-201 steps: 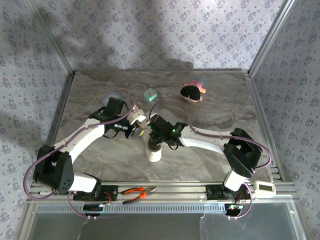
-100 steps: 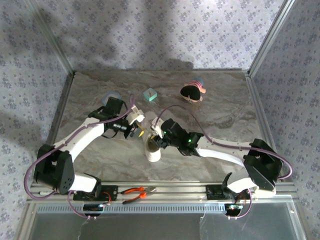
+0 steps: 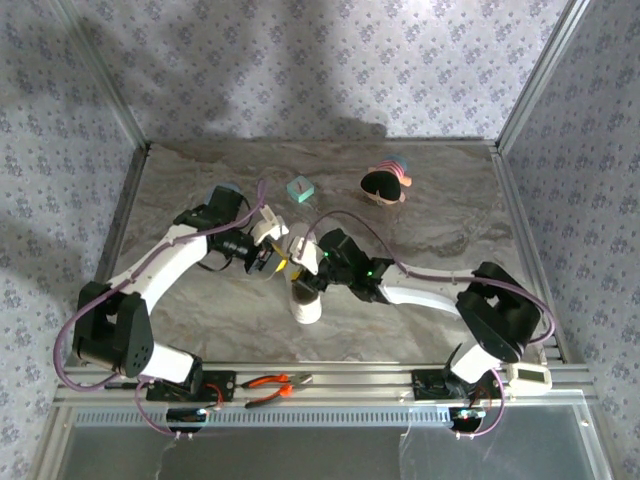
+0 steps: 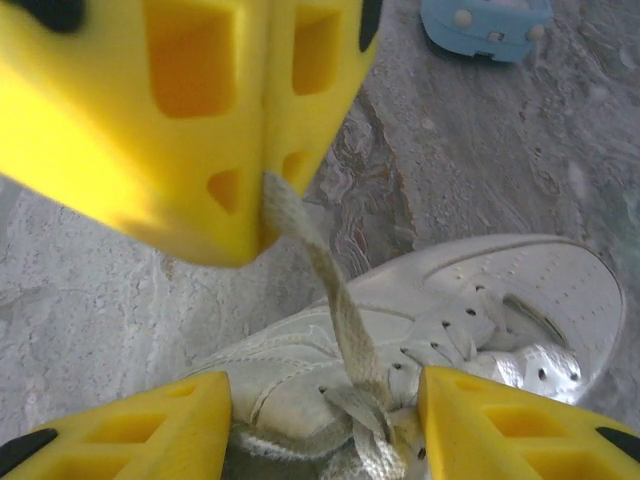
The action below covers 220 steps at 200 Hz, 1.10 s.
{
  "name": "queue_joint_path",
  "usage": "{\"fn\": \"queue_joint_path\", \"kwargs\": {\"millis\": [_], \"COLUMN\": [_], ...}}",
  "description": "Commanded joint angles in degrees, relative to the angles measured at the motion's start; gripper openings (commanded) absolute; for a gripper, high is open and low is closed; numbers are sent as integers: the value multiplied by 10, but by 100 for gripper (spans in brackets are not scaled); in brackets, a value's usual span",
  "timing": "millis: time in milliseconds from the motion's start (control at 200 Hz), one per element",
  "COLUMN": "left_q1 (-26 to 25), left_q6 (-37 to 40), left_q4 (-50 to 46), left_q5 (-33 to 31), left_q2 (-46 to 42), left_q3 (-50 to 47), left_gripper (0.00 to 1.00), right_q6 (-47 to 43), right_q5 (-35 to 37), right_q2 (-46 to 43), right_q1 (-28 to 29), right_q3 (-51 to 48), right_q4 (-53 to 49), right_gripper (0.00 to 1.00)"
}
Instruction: Tie the shoes
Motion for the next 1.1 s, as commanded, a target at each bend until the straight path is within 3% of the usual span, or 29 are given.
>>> {"fn": "queue_joint_path", "kwargs": {"millis": [0, 275, 330, 395, 445, 615, 809, 999, 1094], "left_q1": [5, 6, 5, 6, 9, 22, 50, 52, 49], "left_q6": [35, 44, 46, 49, 50, 50, 40, 66, 100], "left_q4": [-39, -45, -48, -51, -50, -32, 34, 145, 145], "left_q5": [40, 53, 53, 52, 50, 30, -22, -75, -84], "left_q2": [11, 31, 36, 37, 35, 8, -59, -130, -125], "left_q3": [20, 25, 29, 31, 33, 15, -51, -155, -169], "left_gripper": [2, 2, 2, 4, 10, 32, 47, 54, 54], "right_q6": [-32, -33, -34, -35, -35, -31, -17, 4, 13], "right_q5": [-9, -17, -28, -34, -34, -35, -31, -32, -34], "right_q2": [21, 54, 59, 60, 58, 47, 42, 41, 40], "right_q1": [-6, -9, -9, -8, -8, -10, -14, -20, -23], "right_q3": [24, 48, 50, 49, 46, 37, 32, 38, 47], "right_q4": [23, 54, 52, 48, 46, 31, 27, 19, 10], "right_gripper": [53, 49, 37, 10, 0, 0, 0, 0, 0]}}
